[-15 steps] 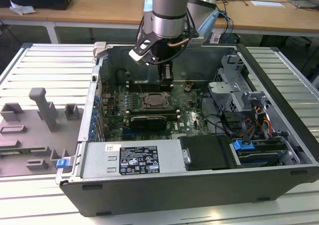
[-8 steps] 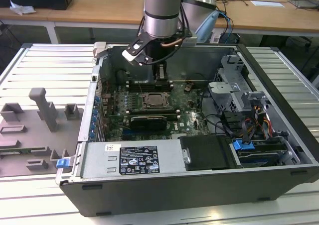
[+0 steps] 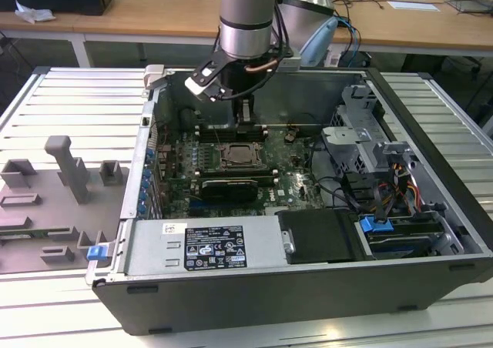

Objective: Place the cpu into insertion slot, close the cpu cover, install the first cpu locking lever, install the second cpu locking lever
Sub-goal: 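Install the first cpu locking lever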

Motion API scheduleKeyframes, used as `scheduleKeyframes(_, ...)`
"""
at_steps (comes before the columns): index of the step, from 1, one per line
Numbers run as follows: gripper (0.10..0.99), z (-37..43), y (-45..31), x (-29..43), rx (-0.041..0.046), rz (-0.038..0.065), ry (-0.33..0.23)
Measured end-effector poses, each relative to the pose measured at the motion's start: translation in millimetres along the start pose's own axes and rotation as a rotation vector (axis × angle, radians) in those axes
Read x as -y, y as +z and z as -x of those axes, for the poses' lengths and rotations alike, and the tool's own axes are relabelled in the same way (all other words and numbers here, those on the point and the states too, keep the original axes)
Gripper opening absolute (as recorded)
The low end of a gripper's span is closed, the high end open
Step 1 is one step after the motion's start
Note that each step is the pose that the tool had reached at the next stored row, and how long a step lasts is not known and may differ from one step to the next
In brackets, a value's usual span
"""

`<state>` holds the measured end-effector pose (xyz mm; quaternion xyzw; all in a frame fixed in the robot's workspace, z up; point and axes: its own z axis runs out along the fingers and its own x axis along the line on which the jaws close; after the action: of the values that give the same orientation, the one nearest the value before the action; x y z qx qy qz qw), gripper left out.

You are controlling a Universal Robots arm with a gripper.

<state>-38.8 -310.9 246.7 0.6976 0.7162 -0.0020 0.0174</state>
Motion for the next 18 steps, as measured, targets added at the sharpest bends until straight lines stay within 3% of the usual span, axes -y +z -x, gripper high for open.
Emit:
scheduleKeyframes(6,0.106,0.2,-6.2,-0.1,0.0002,0.0,0.0)
scheduleKeyframes(18,0.106,0.3,-11.4,-0.2,0.0002,0.0,0.0)
